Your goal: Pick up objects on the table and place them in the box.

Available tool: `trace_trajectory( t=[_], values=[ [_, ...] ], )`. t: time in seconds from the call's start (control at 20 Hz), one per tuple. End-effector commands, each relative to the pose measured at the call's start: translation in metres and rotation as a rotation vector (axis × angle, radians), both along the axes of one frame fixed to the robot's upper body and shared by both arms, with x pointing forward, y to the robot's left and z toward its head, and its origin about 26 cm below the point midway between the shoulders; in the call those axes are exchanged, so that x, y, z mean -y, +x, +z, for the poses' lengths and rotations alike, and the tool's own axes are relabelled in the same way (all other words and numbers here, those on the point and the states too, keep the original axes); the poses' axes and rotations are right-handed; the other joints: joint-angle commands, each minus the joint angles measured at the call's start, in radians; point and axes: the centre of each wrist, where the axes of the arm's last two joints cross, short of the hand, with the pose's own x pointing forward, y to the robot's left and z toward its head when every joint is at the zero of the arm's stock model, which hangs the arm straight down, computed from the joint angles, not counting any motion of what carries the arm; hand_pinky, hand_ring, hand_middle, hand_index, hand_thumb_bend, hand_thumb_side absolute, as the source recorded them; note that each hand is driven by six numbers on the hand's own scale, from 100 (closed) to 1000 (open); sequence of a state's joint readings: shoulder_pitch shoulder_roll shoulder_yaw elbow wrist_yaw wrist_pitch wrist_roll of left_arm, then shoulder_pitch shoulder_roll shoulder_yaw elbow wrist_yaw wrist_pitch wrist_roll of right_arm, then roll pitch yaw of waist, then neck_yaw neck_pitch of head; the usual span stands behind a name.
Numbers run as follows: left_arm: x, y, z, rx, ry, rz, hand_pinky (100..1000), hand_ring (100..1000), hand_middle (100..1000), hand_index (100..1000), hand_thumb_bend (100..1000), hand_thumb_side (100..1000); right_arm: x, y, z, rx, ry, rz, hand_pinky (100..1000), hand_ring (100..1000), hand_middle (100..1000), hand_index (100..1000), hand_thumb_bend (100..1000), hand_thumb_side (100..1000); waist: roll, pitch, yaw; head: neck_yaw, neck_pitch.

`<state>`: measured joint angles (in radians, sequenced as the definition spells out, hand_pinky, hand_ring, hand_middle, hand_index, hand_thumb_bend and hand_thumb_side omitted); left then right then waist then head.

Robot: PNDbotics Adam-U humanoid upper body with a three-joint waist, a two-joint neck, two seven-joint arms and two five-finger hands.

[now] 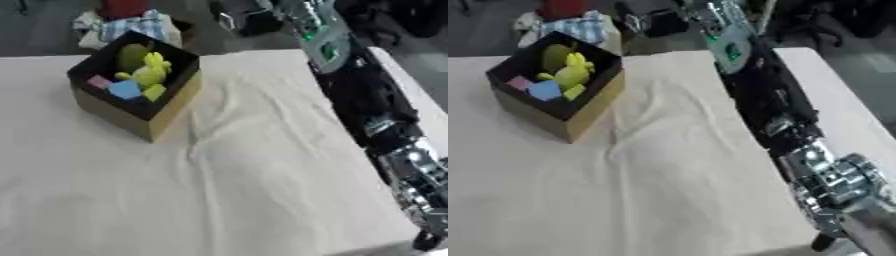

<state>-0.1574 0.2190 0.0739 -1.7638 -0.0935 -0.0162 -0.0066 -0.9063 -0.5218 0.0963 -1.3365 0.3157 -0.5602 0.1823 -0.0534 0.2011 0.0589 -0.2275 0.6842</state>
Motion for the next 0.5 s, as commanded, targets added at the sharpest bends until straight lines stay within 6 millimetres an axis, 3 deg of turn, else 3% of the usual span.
trace_trajectory(
  t=[0.05,0.5],
  values=[
    [-0.006,-0.001,0.011,0.037,0.018,0.019,832,744,694,848,100,664,0.017,-0.029,0.022,0.04,0.072,0.021,776,802,836,1000,100,332,-0.002,-0.006,-0.009,0.018,-0.004],
    [-0.007,-0.001,0.012,0.044,0.009,0.037,832,745,695,848,100,664,0.037,-0.064,-0.063,-0.167,0.361,0.006,746,727,746,966,100,448,0.003,-0.002,-0.04,0.095,0.006]
  ],
)
